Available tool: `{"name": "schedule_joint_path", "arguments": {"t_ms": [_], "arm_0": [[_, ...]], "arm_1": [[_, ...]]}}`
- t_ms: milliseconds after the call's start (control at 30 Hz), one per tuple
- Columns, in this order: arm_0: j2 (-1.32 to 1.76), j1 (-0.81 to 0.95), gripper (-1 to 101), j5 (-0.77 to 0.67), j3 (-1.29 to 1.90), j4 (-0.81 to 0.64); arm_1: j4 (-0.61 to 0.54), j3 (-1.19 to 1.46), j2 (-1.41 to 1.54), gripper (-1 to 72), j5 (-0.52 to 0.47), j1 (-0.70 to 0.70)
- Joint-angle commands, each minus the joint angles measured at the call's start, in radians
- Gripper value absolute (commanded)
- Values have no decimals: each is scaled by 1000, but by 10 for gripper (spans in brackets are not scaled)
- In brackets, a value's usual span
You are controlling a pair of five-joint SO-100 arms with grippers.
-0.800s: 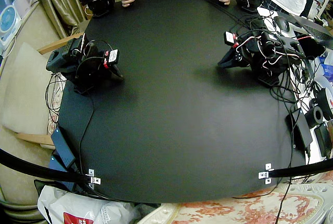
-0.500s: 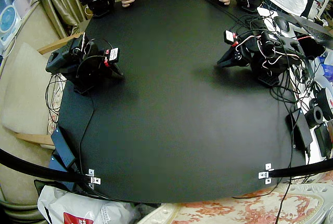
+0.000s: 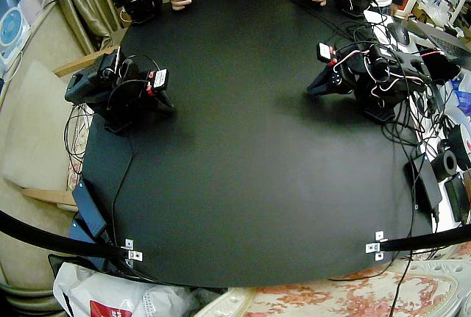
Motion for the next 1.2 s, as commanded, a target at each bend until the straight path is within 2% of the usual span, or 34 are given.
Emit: {"name": "schedule_joint_path", "arguments": {"t_ms": [0,333,433,567,633,700,733,767,800,867,900,967,1000,1033,1067,1100,1133,1167], "arm_0": [[21,5,0,-9,2,-5],[21,29,0,-14,-94,-17],[21,29,0,9,-264,-109],[15,18,0,29,-604,-140],[-225,31,34,6,-931,-3],[-459,55,164,15,-1207,118],[-460,61,164,3,-1198,100],[-403,58,49,-8,-1097,-20],[-359,69,0,-8,-1025,-118],[-344,81,0,-23,-1031,-256],[-391,81,56,-12,-1150,-233],[-480,97,170,11,-1333,-74],[-492,109,280,48,-1365,-8],[-463,107,313,69,-1333,9],[-422,101,185,104,-1275,-18],[-319,123,0,186,-1108,-133],[-275,121,0,201,-1031,-210],[-201,91,0,204,-927,-351]], "arm_1": [[3,-11,14,-3,-15,-15],[3,-11,14,-3,-34,-31],[3,-11,14,-3,-49,-46],[5,-11,14,-3,-67,-66],[5,-11,14,-3,-77,-72],[5,-11,14,-3,-86,-80],[6,-11,14,-3,-89,-83],[6,-11,14,-3,-92,-87],[6,-11,14,-3,-94,-89],[6,-11,14,-3,-94,-89],[6,-11,14,-3,-94,-89],[6,-11,14,-3,-94,-89],[6,-11,14,-3,-94,-89],[6,-11,14,-3,-94,-89],[6,-11,14,-3,-95,-91],[6,-11,14,-3,-98,-92],[8,-11,14,-3,-100,-97],[8,-11,14,-3,-100,-97]]}}
